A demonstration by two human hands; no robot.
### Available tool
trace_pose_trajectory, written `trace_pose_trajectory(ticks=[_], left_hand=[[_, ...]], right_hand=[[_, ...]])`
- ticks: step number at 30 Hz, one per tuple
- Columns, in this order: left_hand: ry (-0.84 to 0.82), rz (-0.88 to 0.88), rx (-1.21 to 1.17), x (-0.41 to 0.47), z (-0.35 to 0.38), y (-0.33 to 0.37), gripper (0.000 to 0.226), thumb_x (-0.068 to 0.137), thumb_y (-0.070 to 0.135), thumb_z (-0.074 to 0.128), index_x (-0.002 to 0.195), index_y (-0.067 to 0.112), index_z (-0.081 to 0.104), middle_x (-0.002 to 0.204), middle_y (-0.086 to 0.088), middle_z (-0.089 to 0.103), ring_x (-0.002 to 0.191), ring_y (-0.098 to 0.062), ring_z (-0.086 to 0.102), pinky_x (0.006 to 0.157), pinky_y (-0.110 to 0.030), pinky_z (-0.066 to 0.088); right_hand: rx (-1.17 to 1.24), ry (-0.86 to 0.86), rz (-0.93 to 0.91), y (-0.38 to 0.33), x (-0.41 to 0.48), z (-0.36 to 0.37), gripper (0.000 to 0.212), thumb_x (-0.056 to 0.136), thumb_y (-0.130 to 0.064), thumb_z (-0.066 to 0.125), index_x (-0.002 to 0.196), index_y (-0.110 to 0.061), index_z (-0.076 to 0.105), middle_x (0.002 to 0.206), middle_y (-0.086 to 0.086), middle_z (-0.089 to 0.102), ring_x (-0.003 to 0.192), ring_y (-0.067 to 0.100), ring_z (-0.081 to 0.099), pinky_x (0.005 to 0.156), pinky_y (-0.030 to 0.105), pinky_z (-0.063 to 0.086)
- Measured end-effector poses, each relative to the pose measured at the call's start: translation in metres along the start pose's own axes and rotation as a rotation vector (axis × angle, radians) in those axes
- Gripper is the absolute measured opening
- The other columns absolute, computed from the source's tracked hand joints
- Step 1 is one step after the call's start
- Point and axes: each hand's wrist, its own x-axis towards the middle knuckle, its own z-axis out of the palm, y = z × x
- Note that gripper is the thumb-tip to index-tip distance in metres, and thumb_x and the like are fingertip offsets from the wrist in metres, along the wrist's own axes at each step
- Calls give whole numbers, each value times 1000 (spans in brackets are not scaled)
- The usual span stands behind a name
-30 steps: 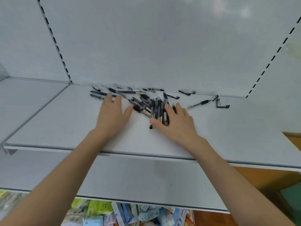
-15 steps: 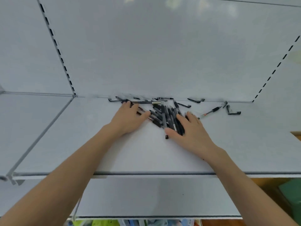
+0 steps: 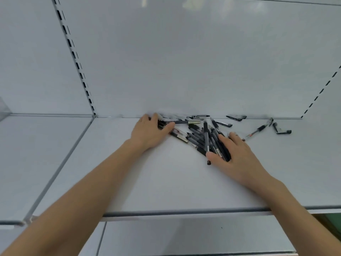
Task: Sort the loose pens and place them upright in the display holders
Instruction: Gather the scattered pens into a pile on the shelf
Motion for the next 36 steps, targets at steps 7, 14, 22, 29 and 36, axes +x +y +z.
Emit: trace_pose_trajectory(ticks=[7,14,22,29,36], left_hand=[[238,-251,171,7,-27,-61,68,86,60,35,126,6,42,134,-26,37,127,-39,31,106,-47,26],[116,-213,114,9,-18,-46,72,87,63,30,133,8,40,136,-24,42,130,-34,33,106,-43,27],[31,-62,78,1,-2,3,69,91,58,23,135,5,36,141,-17,40,131,-30,34,106,-40,25],[80,32,175,2,-8,7,66,92,56,22,127,4,41,136,-17,43,132,-29,32,108,-49,20],[196,257,356,-45,-13,18,45,91,40,46,104,-1,59,107,-23,55,104,-37,51,81,-44,44]], right_hand=[[-13,-11,-12,-2,1,2,73,85,-57,47,146,-25,22,157,3,11,146,20,4,118,36,8],[-17,-28,-25,-2,0,1,73,85,-58,46,146,-27,21,157,3,9,146,20,4,117,37,8],[-19,-23,-20,1,1,1,76,83,-62,45,146,-26,22,157,3,11,146,21,4,118,41,10],[-5,-14,17,5,1,-2,77,83,-62,47,146,-26,21,157,6,11,146,21,2,119,41,9],[-31,-10,18,0,6,4,78,82,-63,47,146,-26,21,156,6,12,145,23,5,118,44,11]])
